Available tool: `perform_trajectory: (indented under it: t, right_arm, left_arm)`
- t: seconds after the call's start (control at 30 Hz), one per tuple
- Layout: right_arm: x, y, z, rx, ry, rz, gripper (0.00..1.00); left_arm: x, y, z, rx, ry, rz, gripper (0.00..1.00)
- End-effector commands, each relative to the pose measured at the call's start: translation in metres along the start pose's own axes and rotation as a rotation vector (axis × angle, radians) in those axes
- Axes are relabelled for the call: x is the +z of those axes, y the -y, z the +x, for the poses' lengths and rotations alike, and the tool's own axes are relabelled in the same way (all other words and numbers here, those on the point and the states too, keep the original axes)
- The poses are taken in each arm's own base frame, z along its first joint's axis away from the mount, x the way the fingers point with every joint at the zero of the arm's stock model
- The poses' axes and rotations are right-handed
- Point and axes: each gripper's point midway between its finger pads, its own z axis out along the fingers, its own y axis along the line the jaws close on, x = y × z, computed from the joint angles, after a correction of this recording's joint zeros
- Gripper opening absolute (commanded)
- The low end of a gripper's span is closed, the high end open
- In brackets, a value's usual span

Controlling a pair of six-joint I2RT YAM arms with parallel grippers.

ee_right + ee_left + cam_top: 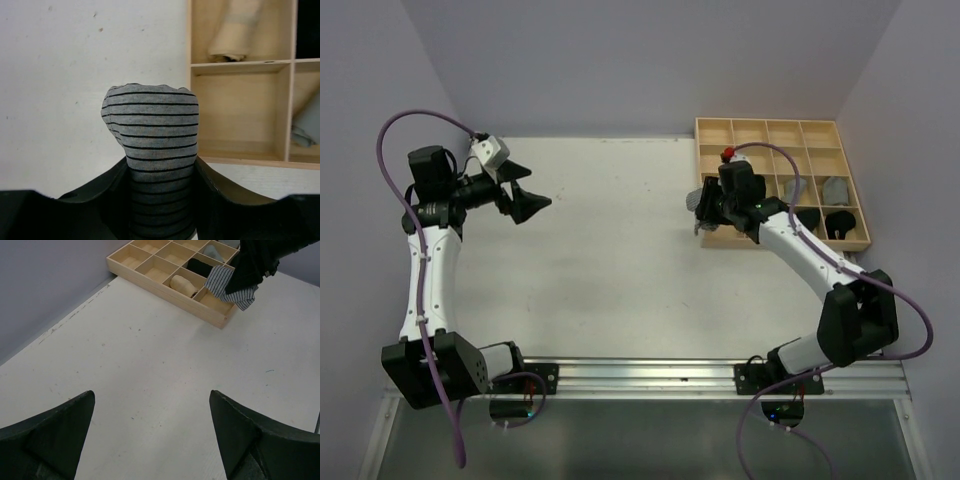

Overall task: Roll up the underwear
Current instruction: Place the rolled underwear into the container

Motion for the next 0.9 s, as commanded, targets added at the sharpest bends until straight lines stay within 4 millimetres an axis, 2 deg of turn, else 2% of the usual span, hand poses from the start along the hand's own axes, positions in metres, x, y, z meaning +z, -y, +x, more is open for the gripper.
perform_trajectory:
  t: [0.0, 0.03, 0.07, 0.13, 0.2, 0.27, 0.3, 0.53, 0.87]
  right_arm:
    - [-0.022, 0.032, -0.038, -0.012, 0.095, 0.19, 0.0]
    - [-0.024, 0.038, -0.046, -0.011, 0.105, 0.227, 0.0]
    - [-0.019, 0.053, -0.039, -0.024, 0.066, 0.311, 0.0]
    - [-0.021, 0.063, -0.039, -0.04, 0.034, 0.378, 0.0]
    - [-0.013, 0.082, -0.032, -0.015, 0.005, 0.499, 0.0]
    - [-0.009, 0.086, -0.029, 0.002, -0.025, 0.542, 0.0]
    - [0.0, 0.09, -0.021, 0.0, -0.057, 0.572, 0.0]
    - [0.024, 0.105, -0.014, 0.025, -0.069, 0.688, 0.0]
    - [0.065, 0.108, 0.007, 0.049, -0.127, 0.711, 0.0]
  left_arm:
    - [0.0, 0.0, -0.006, 0.007, 0.026, 0.01, 1.0]
    - [0.0, -0.001, -0.005, 0.007, 0.025, 0.005, 1.0]
    - [0.001, -0.002, -0.004, 0.004, 0.023, 0.006, 1.0]
    - [0.001, -0.003, -0.001, 0.0, 0.019, 0.001, 1.0]
    - [0.001, -0.004, 0.001, -0.003, 0.015, -0.002, 1.0]
    - [0.002, -0.005, 0.003, -0.003, 0.012, -0.011, 1.0]
    - [0.001, -0.007, 0.005, -0.008, 0.01, -0.015, 1.0]
    - [0.002, -0.009, 0.011, -0.014, -0.005, -0.032, 1.0]
    - [0.002, -0.013, 0.016, -0.02, -0.021, -0.048, 1.0]
